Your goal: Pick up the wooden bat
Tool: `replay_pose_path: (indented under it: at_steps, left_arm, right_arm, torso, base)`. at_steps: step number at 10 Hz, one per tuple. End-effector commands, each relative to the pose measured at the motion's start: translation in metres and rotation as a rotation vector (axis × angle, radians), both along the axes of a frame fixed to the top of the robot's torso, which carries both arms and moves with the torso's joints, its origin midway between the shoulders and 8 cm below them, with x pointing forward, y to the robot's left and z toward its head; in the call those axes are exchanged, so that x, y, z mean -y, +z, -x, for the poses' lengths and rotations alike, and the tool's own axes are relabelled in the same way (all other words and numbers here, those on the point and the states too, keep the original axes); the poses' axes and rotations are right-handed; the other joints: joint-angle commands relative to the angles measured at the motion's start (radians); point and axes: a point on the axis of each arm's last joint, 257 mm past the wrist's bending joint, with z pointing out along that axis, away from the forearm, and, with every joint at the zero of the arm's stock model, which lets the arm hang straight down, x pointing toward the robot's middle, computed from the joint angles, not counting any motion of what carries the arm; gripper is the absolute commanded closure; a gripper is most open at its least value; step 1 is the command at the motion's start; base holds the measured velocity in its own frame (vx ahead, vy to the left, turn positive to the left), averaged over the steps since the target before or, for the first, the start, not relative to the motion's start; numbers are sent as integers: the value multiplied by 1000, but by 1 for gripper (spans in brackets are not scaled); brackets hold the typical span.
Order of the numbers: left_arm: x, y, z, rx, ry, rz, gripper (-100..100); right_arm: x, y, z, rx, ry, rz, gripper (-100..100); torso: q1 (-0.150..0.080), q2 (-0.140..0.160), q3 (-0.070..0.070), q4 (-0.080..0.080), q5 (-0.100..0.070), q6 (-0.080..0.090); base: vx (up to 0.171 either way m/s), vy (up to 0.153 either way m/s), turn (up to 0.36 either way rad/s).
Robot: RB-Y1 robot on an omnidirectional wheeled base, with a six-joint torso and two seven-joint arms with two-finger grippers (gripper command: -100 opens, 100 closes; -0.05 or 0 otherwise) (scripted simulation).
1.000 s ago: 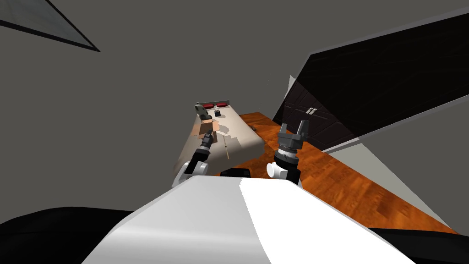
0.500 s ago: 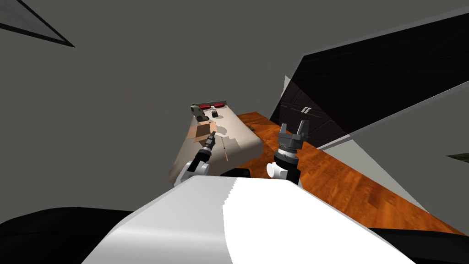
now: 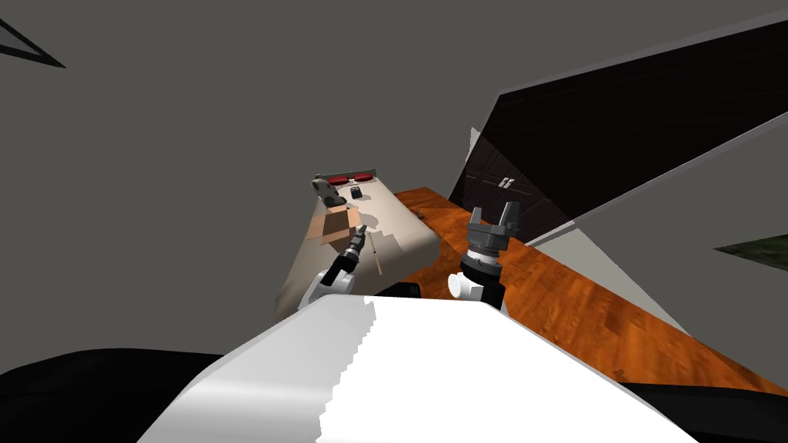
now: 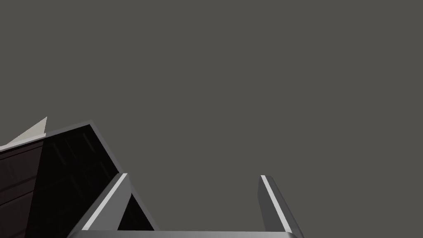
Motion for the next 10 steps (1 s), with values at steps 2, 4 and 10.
replay_pose_path:
  at_steps: [2, 4, 10]
  left_arm:
    - [2, -24, 3, -80, -7, -18, -100]
    - [6, -43, 7, -144, -15, -34, -100]
    - [15, -103, 25, -341, -50, -90, -100]
  right_arm:
    - [0, 0, 0, 0, 0, 0, 0]
    - [0, 0, 0, 0, 0, 0, 0]
    - [0, 0, 0, 0, 0, 0, 0]
  torso:
    - [0, 0, 0, 0, 0, 0]
    - [0, -1, 0, 0, 0, 0]
    - [0, -1, 0, 0, 0, 0]
  base:
    - [45, 21, -91]
    - [46, 14, -101]
    - [46, 20, -97]
